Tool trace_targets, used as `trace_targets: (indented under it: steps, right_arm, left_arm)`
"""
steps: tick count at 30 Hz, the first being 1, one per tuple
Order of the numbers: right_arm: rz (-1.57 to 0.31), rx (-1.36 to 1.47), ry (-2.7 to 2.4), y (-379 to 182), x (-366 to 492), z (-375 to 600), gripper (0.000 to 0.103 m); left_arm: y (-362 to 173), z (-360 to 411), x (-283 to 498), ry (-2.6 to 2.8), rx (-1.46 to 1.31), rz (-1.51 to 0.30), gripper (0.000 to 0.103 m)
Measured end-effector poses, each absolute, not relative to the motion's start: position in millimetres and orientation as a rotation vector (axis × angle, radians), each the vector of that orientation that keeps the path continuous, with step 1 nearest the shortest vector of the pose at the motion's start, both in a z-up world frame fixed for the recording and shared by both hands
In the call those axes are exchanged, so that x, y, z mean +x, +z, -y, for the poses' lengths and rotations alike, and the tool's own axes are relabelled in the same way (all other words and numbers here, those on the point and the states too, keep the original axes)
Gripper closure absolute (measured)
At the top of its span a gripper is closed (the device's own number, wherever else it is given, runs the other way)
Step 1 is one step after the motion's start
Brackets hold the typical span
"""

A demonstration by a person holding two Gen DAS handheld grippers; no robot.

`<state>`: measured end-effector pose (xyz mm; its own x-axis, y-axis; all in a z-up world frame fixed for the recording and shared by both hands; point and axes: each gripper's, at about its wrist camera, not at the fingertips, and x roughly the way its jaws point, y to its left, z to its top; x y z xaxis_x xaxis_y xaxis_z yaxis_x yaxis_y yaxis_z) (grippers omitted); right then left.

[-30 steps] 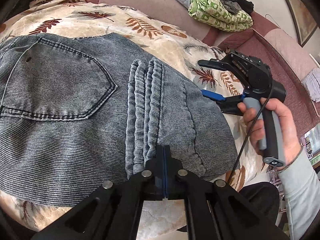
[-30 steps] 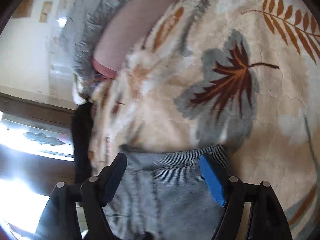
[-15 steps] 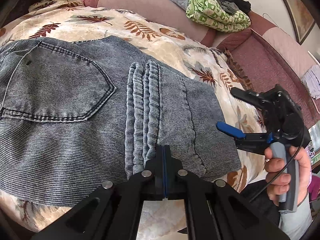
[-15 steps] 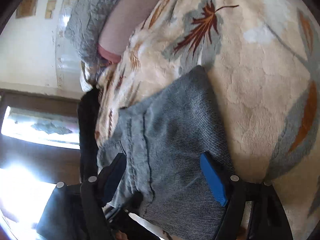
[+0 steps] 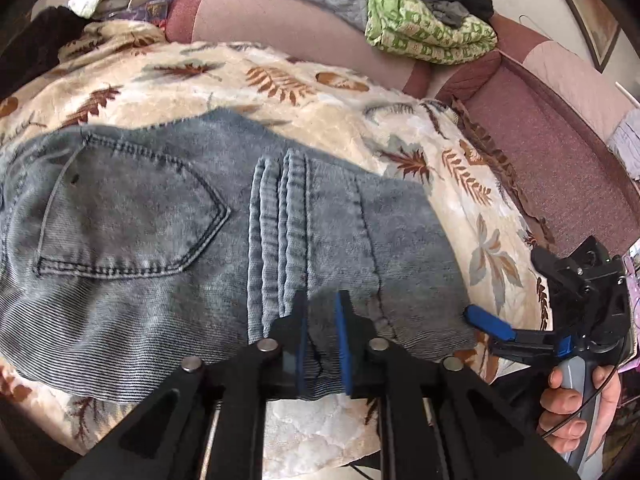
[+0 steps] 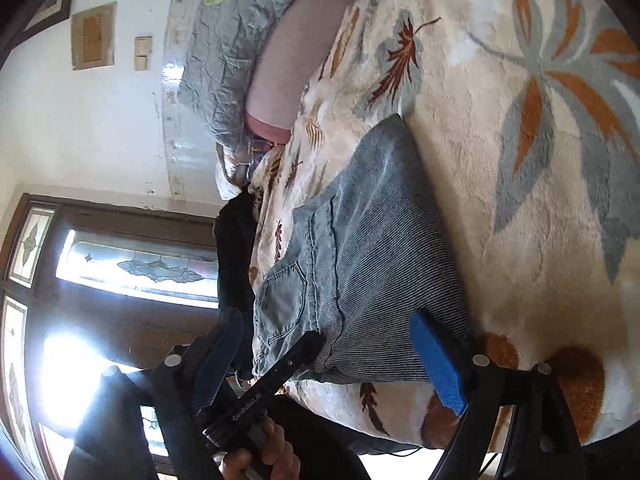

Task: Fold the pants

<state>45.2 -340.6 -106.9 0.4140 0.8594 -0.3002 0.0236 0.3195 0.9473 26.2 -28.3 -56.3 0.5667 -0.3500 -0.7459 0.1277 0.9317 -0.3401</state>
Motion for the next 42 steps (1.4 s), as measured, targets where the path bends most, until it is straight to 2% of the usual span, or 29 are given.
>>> trace_targets:
  steps: [3, 4, 6, 10, 17, 22, 25, 26, 28, 29, 32, 36, 42]
  right_arm:
    - [-1.038, 1.108, 0.678, -112.9, 46.2, 338.6, 0.016]
    - [-1.035, 1.117, 0.688, -113.3, 47.1, 338.5, 0.015]
    - [-1.017, 1.137, 0.708, -112.5, 47.1, 342.6, 0.015]
    - [-0.955, 1.196, 0.734, -109.1, 43.5, 354.4, 0.015]
    - [-0.867, 1.202, 0.785, -94.8, 40.6, 360.1, 0.015]
    - [-1.062, 1.076, 0.680, -108.0, 45.2, 335.9, 0.014]
    - [-0.915, 0.947, 0.657, -73.0, 41.3, 338.8, 0.014]
    - [-0.868, 0.908, 0.624, -60.8, 40.2, 339.4, 0.014]
    - [-0.787, 0.783, 0.516, -33.4, 41.8, 330.2, 0.014]
    - [-0.749, 0.719, 0.458, -21.0, 46.9, 320.0, 0.014]
    - [-0.677, 0.633, 0.296, 0.7, 81.6, 282.4, 0.013]
    - [-0.683, 0.573, 0.419, 5.1, 127.1, 220.4, 0.013]
    - [-0.745, 0.556, 0.591, -15.8, 114.3, 199.9, 0.013]
  left_arm:
    - [-45.5, 38.1, 22.3, -0.282, -0.226, -0.869, 0.051]
    - [-52.6, 42.3, 26.1, -0.265, -0.208, -0.897, 0.048]
    - [-81.5, 49.5, 36.9, -0.226, -0.166, -1.022, 0.049]
    - [-74.2, 61.7, 26.5, -0.204, -0.059, -0.952, 0.048]
    - [-53.0, 24.9, 11.7, -0.190, -0.226, -0.882, 0.048]
    - [-34.8, -11.0, -9.7, -0.167, -0.299, -0.858, 0.048]
    - [0.6, -57.3, -44.8, -0.116, -0.363, -0.748, 0.047]
    - [12.4, -75.8, -57.3, -0.085, -0.381, -0.714, 0.045]
    - [31.1, -113.9, -82.6, 0.014, -0.431, -0.649, 0.028]
    - [36.4, -130.6, -91.3, 0.071, -0.452, -0.639, 0.026]
    - [45.6, -162.3, -106.7, 0.163, -0.472, -0.655, 0.026]
    - [49.3, -171.5, -109.5, 0.190, -0.470, -0.686, 0.026]
    - [31.4, -147.4, -101.0, 0.169, -0.593, -0.768, 0.026]
